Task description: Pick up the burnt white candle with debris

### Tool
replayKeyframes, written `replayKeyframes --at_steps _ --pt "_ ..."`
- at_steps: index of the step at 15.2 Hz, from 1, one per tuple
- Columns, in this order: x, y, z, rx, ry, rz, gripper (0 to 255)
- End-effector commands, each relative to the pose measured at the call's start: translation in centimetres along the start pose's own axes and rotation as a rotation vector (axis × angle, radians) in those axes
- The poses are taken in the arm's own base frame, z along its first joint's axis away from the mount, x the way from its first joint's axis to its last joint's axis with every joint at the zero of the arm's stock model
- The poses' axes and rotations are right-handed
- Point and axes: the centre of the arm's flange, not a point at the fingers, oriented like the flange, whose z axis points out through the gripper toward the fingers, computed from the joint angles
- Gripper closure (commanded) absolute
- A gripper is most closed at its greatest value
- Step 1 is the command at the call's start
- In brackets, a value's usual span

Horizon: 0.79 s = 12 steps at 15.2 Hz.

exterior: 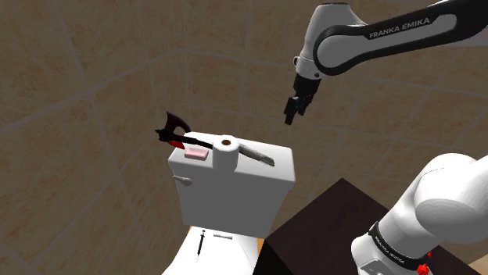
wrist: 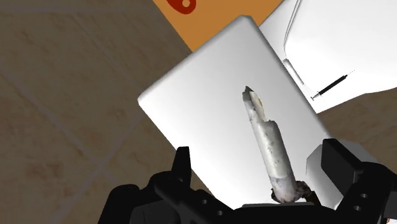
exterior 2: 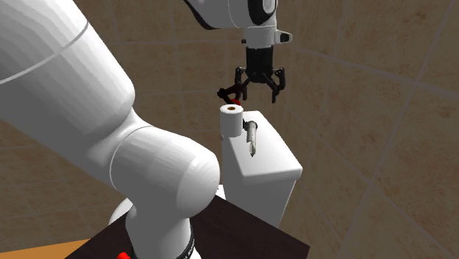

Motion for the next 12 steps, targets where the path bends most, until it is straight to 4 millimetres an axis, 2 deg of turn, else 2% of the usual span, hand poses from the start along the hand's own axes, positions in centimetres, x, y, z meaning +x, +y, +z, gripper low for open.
replayKeyframes --at_steps 1,12 --pt "1.4 -0.3 2.3 0.004 0.008 -0.031 0" --pt "8.8 -4.2 13.7 0.028 0.039 -0.195 0"
